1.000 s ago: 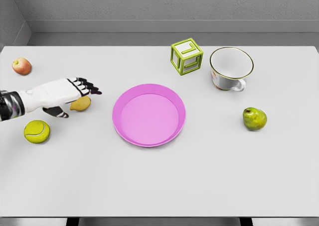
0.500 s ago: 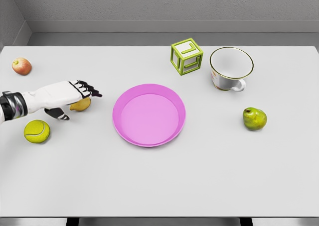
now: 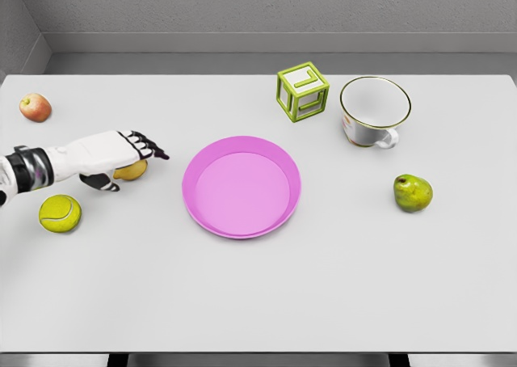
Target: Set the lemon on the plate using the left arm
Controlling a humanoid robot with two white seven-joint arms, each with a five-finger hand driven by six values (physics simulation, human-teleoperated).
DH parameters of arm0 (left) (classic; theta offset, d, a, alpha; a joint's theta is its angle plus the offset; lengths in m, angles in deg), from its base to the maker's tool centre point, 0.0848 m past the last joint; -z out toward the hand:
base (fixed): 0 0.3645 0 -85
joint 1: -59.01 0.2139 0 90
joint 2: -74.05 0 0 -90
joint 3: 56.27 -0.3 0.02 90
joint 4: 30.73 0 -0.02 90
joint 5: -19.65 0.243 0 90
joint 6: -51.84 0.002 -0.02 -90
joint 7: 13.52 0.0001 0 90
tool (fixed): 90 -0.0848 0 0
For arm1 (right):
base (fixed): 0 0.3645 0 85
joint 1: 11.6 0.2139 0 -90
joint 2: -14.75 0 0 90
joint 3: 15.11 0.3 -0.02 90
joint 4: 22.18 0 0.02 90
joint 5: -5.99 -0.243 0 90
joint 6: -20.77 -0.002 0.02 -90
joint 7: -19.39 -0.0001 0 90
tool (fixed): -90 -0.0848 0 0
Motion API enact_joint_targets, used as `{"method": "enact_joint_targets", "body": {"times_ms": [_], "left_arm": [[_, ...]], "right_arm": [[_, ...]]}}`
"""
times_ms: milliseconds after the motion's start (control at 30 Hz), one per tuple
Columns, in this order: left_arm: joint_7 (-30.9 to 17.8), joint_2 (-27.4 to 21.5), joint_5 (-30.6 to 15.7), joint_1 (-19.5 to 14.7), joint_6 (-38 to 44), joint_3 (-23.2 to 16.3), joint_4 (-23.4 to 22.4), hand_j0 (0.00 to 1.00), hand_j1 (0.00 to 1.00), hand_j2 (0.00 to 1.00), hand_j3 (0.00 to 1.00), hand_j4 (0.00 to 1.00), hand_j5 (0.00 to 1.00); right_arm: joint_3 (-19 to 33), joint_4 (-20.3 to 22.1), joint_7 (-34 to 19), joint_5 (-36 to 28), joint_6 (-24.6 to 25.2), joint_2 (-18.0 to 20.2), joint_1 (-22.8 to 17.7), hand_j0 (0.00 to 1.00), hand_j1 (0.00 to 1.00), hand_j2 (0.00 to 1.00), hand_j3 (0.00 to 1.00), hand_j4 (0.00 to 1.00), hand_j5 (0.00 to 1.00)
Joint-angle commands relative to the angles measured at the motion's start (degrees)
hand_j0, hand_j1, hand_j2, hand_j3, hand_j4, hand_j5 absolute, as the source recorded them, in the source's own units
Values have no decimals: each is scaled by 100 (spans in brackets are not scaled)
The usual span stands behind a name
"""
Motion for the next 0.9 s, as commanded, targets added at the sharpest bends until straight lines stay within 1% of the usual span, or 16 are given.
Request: {"method": "enact_joint_targets", "body": {"times_ms": [0, 67, 100, 233, 267, 667, 733, 800, 833, 867], "left_arm": [[3, 27, -14, 0, 11, -30, 3, 93, 93, 93, 93, 93, 93], [3, 19, -14, -18, 11, -48, 3, 92, 92, 92, 92, 92, 92], [3, 18, -14, -26, 11, -56, 3, 89, 89, 89, 89, 89, 89], [-129, -17, -14, -26, 11, -56, -6, 89, 89, 89, 89, 89, 89], [-129, -34, -32, -44, 11, -47, -15, 88, 88, 88, 88, 88, 88], [-138, -52, -14, -79, 11, -65, -33, 85, 85, 85, 85, 85, 85], [-279, -43, -32, -79, 11, -65, -33, 85, 85, 85, 85, 85, 85], [-279, -43, -32, -79, 11, -65, -33, 85, 85, 85, 85, 85, 85], [-279, -52, -32, -70, 11, -65, -33, 84, 84, 84, 84, 84, 84], [-287, -52, -23, -70, 11, -65, -33, 79, 79, 79, 79, 79, 79]], "right_arm": [[6, 0, 0, -3, 0, 0, 0, 100, 100, 100, 100, 100, 100], [6, 0, 0, -3, 0, 0, 0, 100, 100, 100, 100, 100, 100], [-3, 0, 0, -3, 0, 0, 0, 100, 100, 100, 100, 100, 100], [6, 0, 0, -3, 0, 0, 0, 100, 100, 100, 100, 100, 100], [6, 0, 0, -3, 0, 0, 0, 100, 100, 100, 100, 100, 100], [-3, 0, 0, -3, 0, 0, 0, 100, 100, 100, 100, 100, 100], [6, 0, 0, -3, 0, 0, 0, 100, 100, 100, 100, 100, 100], [-3, 0, 0, -3, 0, 0, 0, 100, 100, 100, 100, 100, 100], [6, 0, 0, -3, 0, 0, 0, 100, 100, 100, 100, 100, 100], [6, 0, 0, -3, 0, 0, 0, 100, 100, 100, 100, 100, 100]]}}
